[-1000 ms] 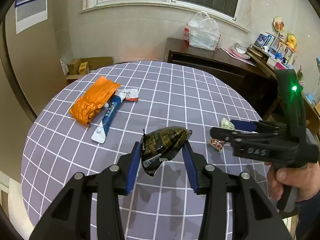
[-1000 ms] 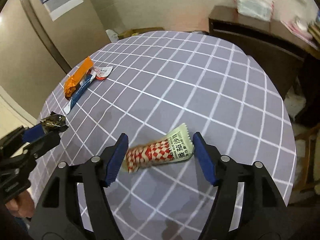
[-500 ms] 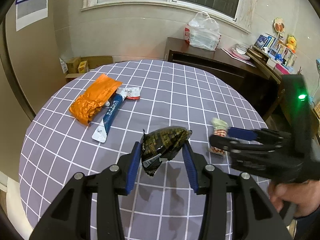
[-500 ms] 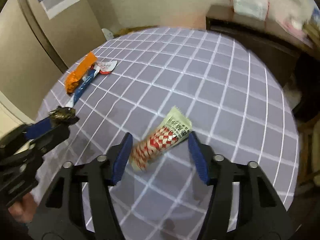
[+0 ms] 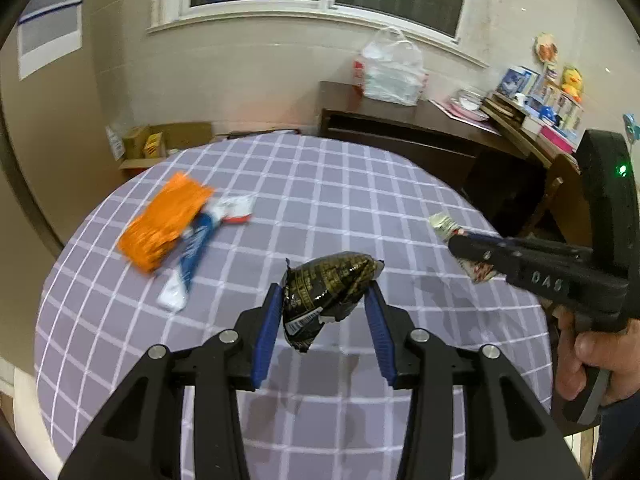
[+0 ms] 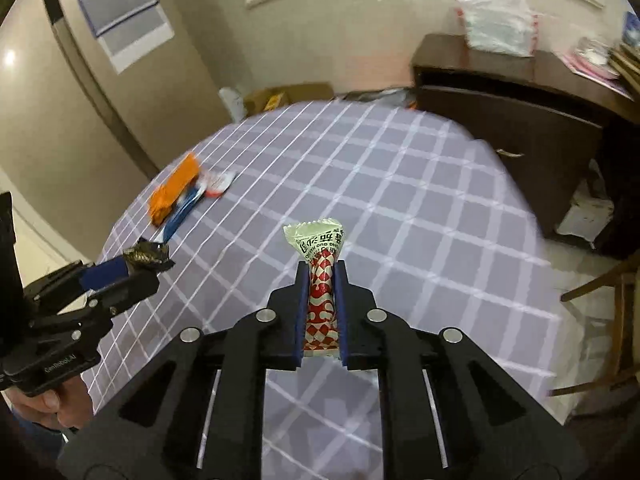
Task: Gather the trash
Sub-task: 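Grasp the red-white snack wrapper with the right tool while the left tool grasps the dark wrapper, then carry both wrappers to the wastebasket and open both tools to drop them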
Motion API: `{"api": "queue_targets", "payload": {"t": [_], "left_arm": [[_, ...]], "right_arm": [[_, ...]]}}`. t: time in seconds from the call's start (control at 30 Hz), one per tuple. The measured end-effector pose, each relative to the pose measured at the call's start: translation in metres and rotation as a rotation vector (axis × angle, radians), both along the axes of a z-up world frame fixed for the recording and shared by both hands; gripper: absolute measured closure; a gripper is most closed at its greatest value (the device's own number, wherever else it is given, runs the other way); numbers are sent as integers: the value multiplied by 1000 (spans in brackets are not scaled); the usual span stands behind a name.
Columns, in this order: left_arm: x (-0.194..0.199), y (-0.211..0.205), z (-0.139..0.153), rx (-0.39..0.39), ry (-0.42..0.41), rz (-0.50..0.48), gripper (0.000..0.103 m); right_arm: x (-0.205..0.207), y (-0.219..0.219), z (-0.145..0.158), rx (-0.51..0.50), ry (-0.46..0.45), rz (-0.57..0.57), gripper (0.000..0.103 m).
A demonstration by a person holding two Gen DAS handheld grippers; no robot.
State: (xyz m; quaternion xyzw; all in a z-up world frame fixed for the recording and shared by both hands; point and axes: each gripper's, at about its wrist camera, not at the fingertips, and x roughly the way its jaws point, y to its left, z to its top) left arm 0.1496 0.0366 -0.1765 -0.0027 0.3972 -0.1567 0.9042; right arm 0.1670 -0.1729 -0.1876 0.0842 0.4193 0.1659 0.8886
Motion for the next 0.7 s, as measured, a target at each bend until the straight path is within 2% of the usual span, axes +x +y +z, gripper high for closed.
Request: {"api": "queue_targets", "payload": {"t": [0.2,0.37,0.5,0.7], "left_arm": [[15,-64,16,1,-13,-104,62],[26,-130,22,-1,6,-191,62],[31,-186,20,2,24,-266,62],[34,-276,-6,23,102,-379,62]], "right_arm": [[-8,-67,21,93,-42,-95,90],[-19,-146,29,137,-73,-235,90],[-30,-207,21,162,-66,-355,90],[-47,-284,-19,218,15,-494,90]]}}
